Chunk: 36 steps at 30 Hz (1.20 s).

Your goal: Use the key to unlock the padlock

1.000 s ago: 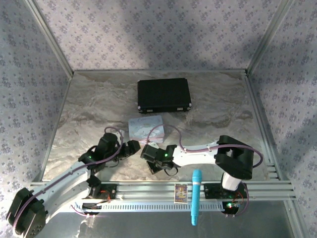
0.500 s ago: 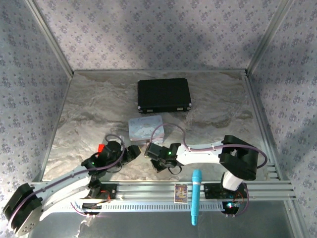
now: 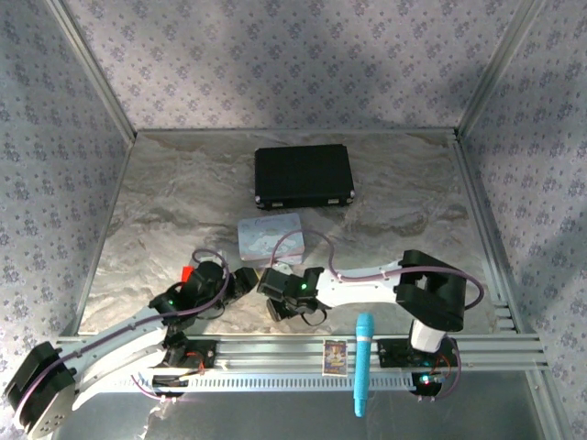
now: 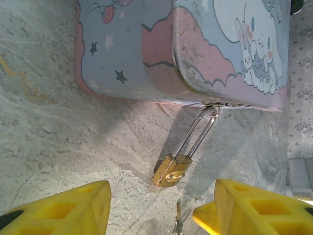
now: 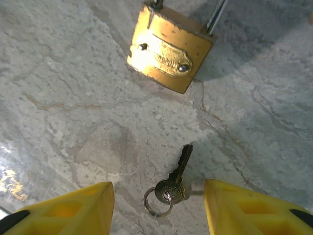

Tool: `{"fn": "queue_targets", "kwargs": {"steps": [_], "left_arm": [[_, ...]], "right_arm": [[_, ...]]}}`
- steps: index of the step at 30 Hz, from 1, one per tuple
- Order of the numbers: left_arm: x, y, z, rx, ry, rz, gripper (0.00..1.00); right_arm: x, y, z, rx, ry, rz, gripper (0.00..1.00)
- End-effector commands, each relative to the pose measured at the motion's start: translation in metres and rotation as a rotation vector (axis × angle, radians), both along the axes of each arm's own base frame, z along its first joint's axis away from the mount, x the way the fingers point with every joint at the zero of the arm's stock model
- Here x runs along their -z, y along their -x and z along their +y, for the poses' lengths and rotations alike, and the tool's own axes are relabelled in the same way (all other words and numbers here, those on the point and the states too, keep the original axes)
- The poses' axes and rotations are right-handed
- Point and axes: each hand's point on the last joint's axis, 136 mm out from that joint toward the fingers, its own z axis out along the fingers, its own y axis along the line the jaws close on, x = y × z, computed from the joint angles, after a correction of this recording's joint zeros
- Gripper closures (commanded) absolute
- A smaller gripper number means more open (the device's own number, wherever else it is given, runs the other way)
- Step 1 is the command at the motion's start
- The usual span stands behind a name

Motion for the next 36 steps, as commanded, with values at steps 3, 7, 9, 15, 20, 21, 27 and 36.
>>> {"fn": "queue_targets", "kwargs": {"steps": [3,7,9,15,20,21,27,36], "left_arm": [[-0.009,-0.006,0.0,-0.019,-0.008,-0.018,0.42],[-0.01,-0.007,-0.001,-0.02,-0.014,-0.02,0.41],[-0.009,-0.007,-0.001,-0.02,-0.017,-0.015,0.41],[-0.007,-0.008,-0.002,-0.017,-0.024,-0.012,0.41],[-0.007,-0.008,-0.002,-0.017,-0.025,-0.011,0.41],[-0.007,-0.008,-0.002,-0.018,-0.025,-0.01,0.41],[-0.007,-0.008,-0.001,-0.019,-0.027,-0.013,0.41],[-0.012,-0.009,-0.008,0.001,0.002,-0.039,0.43]], "right_arm": [[0.013,0.002,-0.02,0.079,0.131,-0.004,0.5],[0.014,0.005,-0.025,0.079,0.166,-0.007,0.58],[0.014,0.005,-0.027,0.085,0.172,-0.009,0.65],[0.015,0.009,-0.027,0.085,0.171,0.002,0.67],[0.019,0.015,-0.025,0.073,0.186,0.011,0.7],[0.02,0.016,-0.025,0.072,0.187,0.012,0.72],[0.021,0.016,-0.023,0.067,0.153,0.021,0.88],[0.007,0.01,-0.03,-0.008,0.058,0.007,1.0]]}}
